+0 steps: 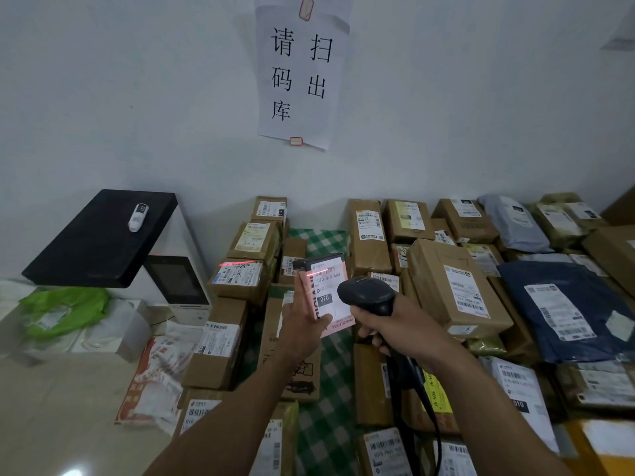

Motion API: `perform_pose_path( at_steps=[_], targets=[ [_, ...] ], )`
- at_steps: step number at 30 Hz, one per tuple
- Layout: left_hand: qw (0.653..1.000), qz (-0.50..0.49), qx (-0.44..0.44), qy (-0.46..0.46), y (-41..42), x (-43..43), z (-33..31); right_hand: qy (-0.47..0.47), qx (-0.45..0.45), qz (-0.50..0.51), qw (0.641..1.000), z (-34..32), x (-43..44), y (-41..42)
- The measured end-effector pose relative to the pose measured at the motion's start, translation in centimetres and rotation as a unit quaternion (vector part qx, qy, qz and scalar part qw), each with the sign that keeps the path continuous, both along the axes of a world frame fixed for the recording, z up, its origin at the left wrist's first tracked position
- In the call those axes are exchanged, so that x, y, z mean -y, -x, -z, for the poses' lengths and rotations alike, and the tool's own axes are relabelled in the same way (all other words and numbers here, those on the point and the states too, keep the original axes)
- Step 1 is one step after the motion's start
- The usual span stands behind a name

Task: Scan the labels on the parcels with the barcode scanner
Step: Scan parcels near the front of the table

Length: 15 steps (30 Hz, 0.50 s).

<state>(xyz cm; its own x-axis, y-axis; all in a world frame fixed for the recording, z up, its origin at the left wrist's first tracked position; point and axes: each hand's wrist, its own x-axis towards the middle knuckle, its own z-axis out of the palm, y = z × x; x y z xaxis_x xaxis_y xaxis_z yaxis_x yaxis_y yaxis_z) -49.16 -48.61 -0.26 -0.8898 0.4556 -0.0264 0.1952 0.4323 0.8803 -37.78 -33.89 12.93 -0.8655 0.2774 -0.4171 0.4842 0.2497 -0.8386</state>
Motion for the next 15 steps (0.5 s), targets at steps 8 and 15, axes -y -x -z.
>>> perform_pose_path(
  at_steps=[8, 15],
  targets=[
    [1.000, -0.016, 0.009, -0.015, 3.9, -0.1, 1.3, 0.020, -0.016, 0.025, 0.999, 0.7, -1.4, 1.7],
    [0.997, -0.068, 0.043, -0.022, 12.1, -2.4, 0.9, 0.038, -0.009, 0.052, 0.998, 1.0, -4.3, 5.6]
  ],
)
